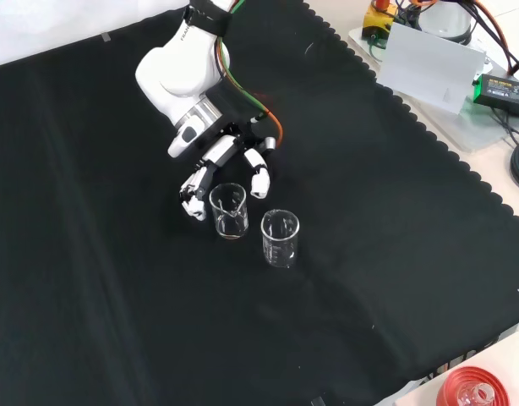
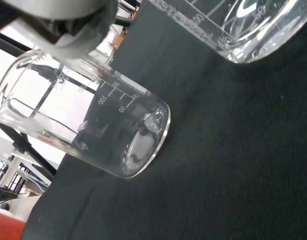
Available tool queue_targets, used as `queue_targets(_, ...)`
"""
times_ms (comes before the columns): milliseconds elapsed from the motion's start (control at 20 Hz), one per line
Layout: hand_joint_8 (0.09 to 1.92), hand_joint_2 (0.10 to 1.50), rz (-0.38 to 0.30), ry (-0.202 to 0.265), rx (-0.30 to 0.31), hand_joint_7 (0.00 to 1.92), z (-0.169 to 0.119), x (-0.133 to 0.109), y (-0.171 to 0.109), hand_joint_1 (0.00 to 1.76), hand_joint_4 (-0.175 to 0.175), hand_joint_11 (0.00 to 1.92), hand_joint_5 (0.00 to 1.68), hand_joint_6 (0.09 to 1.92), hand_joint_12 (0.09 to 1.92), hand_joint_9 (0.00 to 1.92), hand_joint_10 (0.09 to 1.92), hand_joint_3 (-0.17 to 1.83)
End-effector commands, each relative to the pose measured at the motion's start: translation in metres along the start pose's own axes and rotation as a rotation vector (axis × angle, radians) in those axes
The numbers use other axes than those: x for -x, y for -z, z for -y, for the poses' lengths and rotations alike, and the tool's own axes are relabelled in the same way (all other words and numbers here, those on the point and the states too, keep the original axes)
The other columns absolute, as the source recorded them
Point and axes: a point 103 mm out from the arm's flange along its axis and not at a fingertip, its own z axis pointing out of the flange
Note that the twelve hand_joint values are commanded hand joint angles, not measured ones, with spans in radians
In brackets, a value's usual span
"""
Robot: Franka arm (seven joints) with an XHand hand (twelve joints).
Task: Pick up the beaker on the right.
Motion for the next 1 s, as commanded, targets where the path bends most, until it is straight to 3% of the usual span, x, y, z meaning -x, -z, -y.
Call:
queue_targets(50, 0.74, 0.44, -0.020, -0.002, 0.006, 0.26, -0.0022, 0.0006, -0.0061, 0.91, -0.097, 0.00, 0.32, 0.09, 1.19, 0.38, 0.71, 0.66)
queue_targets(1000, 0.75, 0.45, -0.012, 0.009, 0.040, 0.33, -0.0088, -0.0060, -0.0099, 0.93, -0.090, 0.00, 0.43, 0.09, 1.22, 0.41, 0.70, 0.69)
